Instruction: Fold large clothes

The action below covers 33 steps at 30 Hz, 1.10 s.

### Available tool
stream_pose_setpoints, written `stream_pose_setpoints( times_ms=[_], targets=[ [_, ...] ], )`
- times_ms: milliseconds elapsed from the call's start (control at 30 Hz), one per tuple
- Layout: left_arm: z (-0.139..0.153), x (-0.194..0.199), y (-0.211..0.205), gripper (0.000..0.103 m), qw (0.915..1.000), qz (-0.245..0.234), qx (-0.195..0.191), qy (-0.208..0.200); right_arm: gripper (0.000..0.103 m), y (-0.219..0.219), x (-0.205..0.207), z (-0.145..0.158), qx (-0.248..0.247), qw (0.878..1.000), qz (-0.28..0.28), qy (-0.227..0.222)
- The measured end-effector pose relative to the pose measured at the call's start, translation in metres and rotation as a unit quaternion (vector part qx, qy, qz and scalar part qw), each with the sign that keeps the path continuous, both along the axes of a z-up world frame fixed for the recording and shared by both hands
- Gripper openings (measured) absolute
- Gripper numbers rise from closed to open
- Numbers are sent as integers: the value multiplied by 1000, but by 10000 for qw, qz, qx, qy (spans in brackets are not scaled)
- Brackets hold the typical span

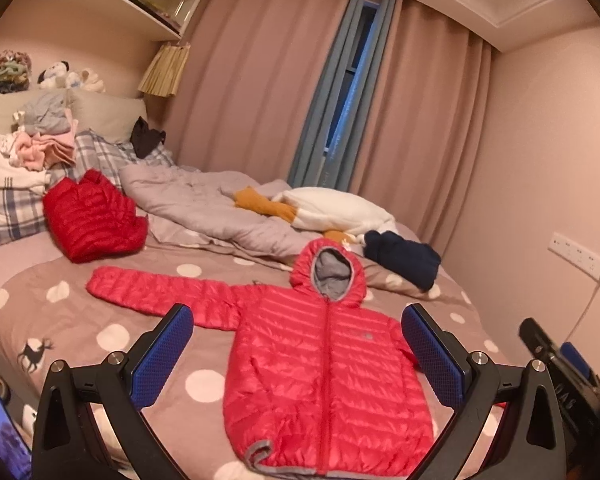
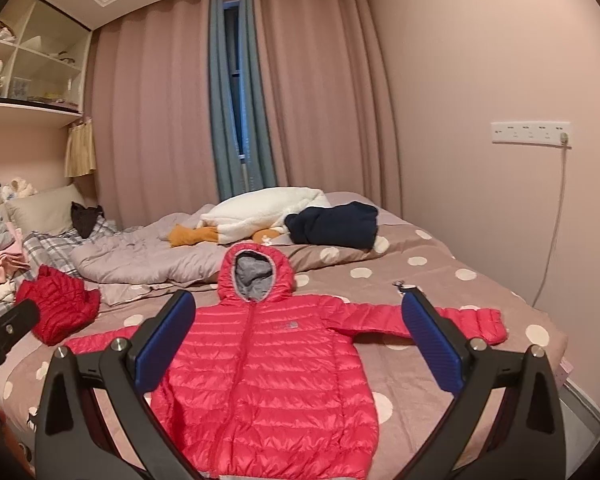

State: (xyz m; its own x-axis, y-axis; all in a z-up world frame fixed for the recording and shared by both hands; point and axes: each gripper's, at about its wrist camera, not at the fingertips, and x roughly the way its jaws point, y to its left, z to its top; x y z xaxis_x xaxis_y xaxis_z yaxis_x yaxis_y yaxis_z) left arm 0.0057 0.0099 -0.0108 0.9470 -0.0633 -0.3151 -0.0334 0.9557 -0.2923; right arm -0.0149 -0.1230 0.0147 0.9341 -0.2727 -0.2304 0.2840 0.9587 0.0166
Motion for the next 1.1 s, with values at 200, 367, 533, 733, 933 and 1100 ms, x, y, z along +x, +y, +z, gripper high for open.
stream_pose_setpoints(
  times_ms=[200, 367, 533, 733, 933, 1100],
  targets=[
    [-8, 5, 6, 103, 9999, -141, -60, -9, 103, -11, -7, 2, 196, 9992, -251, -228],
    [-15, 15, 14, 103, 9999, -33, -94, 27, 103, -17, -3, 5, 206, 9983, -466, -292],
    [-28, 23, 12, 103, 9997, -66, 119, 195, 103, -18, 3, 0, 210, 9981, -557, -185],
    [-33, 27, 13, 103, 9996, -153, -62, 242, 103, -21, 6, -4, 183, 9979, -615, -101],
    [-31, 24, 32, 103, 9991, 77, -372, 170, 103, -17, 9, -10, 45, 9981, -622, 6],
    [-30, 24, 43, 103, 9984, 215, -496, 188, 103, -9, 16, -16, 23, 9985, -525, 155]
  ],
)
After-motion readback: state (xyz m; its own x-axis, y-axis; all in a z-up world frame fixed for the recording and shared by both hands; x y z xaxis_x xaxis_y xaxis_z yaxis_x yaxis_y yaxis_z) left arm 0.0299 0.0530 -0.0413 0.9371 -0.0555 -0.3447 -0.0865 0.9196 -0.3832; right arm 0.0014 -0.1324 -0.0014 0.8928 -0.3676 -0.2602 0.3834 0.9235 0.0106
